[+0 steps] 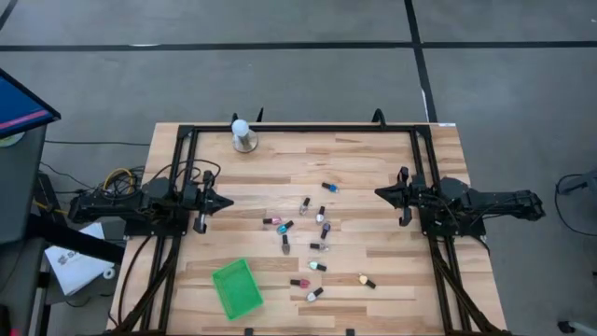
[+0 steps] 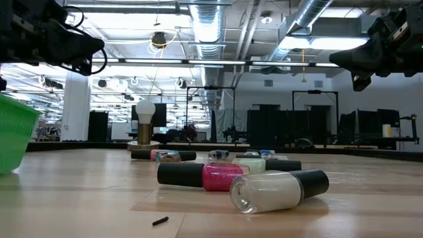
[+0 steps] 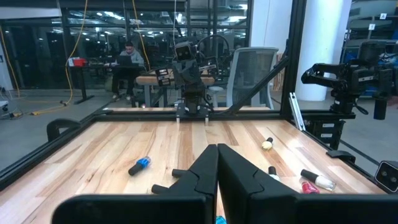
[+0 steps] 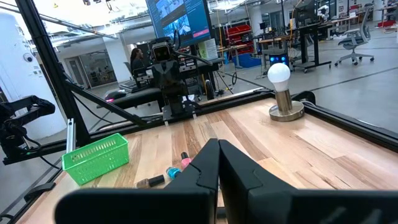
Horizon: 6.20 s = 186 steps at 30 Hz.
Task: Pick & Place Nail Polish
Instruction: Put the black pink nail polish bottle into the green basket
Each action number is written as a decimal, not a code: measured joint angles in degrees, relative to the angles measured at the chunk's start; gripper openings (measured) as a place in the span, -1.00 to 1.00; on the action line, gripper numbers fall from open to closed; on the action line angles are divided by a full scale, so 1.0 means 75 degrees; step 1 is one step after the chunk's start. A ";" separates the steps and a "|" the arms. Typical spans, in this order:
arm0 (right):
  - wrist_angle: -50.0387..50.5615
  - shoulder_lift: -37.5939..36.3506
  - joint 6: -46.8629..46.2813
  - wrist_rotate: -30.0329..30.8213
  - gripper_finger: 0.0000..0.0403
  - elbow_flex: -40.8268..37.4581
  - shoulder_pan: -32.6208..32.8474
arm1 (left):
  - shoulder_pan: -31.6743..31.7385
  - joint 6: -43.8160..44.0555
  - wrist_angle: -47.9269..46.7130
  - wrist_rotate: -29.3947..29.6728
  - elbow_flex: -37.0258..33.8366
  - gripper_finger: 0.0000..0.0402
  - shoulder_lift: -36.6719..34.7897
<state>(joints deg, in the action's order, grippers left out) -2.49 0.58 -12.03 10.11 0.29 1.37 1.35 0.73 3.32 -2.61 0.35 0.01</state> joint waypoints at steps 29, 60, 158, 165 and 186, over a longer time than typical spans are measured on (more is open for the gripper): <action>-0.0007 0.0000 0.0061 0.0039 -1.00 0.0000 -0.0001 | 0.0002 0.5102 0.3918 0.1071 0.0920 -1.00 0.1151; -0.0007 0.0000 0.0060 0.0050 -1.00 -0.0001 -0.0003 | 0.0002 0.1646 -0.5895 0.0201 1.0612 -0.99 0.8987; -0.0006 0.0015 0.0061 0.0048 -1.00 -0.0002 -0.0001 | -0.1325 0.2156 -0.1353 0.2204 0.4866 -0.98 1.2174; -0.0008 0.0017 0.0061 0.0047 -1.00 -0.0001 0.0000 | -0.1313 0.3168 -0.1674 0.2919 0.4836 -0.92 1.1334; -0.0007 0.0015 0.0070 0.0049 -1.00 -0.0001 0.0000 | -0.1036 0.3790 -0.0619 0.2863 0.4859 0.24 1.1602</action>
<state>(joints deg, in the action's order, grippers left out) -2.55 0.69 -11.51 10.48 0.27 1.36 -6.42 29.16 -1.33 18.86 36.80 87.02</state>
